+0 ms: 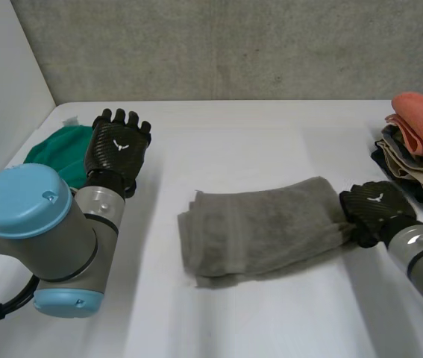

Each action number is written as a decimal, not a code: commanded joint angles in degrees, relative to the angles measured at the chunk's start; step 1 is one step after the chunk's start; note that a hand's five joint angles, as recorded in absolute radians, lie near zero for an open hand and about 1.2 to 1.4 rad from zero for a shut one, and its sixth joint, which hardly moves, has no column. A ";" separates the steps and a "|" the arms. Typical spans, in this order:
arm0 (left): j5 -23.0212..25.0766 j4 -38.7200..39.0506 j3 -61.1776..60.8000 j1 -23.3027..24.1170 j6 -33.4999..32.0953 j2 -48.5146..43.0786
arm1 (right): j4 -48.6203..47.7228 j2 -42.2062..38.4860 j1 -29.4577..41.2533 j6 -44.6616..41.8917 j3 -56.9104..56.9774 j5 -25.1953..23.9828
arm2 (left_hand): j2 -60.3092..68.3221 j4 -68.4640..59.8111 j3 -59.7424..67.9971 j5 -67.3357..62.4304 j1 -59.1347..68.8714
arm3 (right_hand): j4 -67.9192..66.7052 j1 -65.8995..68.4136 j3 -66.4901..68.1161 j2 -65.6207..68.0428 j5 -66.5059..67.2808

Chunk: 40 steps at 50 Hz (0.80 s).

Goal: Fold the laundry.

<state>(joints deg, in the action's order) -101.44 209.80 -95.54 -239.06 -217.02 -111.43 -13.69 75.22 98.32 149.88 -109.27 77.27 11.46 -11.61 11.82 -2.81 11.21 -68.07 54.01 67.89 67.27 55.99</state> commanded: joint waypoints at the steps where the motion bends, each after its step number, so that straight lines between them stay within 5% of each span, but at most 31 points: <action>1: -0.07 -0.44 0.00 0.53 3.27 0.51 | -0.29 4.23 5.37 -5.39 3.44 -2.83 | -1.42 1.57 -1.78 2.76 -1.16 | -11.93 25.99 12.11 12.73 14.01; 10: -0.43 -0.53 0.44 2.20 9.77 2.09 | -11.61 -5.67 29.88 -6.88 7.22 -10.73 | -1.46 1.61 -1.82 2.81 -1.21 | -11.93 25.99 12.11 12.73 14.01; 15: -0.43 -0.97 0.62 2.55 12.85 2.35 | -13.56 -10.27 33.69 -6.18 7.93 -10.39 | -1.46 1.61 -1.82 2.81 -1.21 | -10.33 24.38 10.50 11.12 12.41; 16: -0.43 -1.32 0.71 2.72 13.29 2.35 | -13.65 -10.19 33.70 -5.48 7.93 -10.30 | -1.46 1.61 -1.82 2.81 -1.21 | -2.48 16.54 2.66 3.28 4.56; 18: -0.43 -1.58 0.97 2.99 13.38 2.35 | -13.65 -9.92 33.52 -1.45 8.11 -9.08 | -1.46 1.61 -1.82 2.81 -1.21 | 48.68 -34.63 -48.51 -47.89 -46.60; 19: -0.43 -1.76 1.06 3.08 13.38 2.35 | -13.47 -9.84 33.43 -0.04 8.11 -8.63 | -1.46 1.61 -1.82 2.81 -1.21 | 58.07 -44.01 -57.89 -57.27 -55.99; 30: -0.43 -2.03 3.61 6.94 13.47 1.48 | -5.49 2.90 15.69 21.24 7.58 2.88 | -1.46 1.61 -1.82 2.81 -1.21 | 58.07 -44.01 -57.89 -57.27 -55.99; 36: -0.43 -2.03 2.47 7.47 13.47 1.56 | 5.68 3.26 2.77 12.83 5.91 0.17 | -1.46 1.61 -1.82 2.81 -1.21 | 45.73 -31.68 -45.56 -44.94 -43.65; 40: -0.34 -1.94 1.76 7.47 13.47 1.39 | 7.36 2.56 -4.52 1.49 1.70 -7.38 | -1.46 1.61 -1.82 2.81 -1.21 | 40.00 -25.95 -39.83 -39.20 -37.92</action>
<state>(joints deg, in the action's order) -101.85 207.80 -92.77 -231.62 -203.58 -109.93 -10.61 78.85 103.36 165.08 -103.28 78.03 11.46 -11.61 11.82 -2.81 11.21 -19.72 17.07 19.86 19.67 9.59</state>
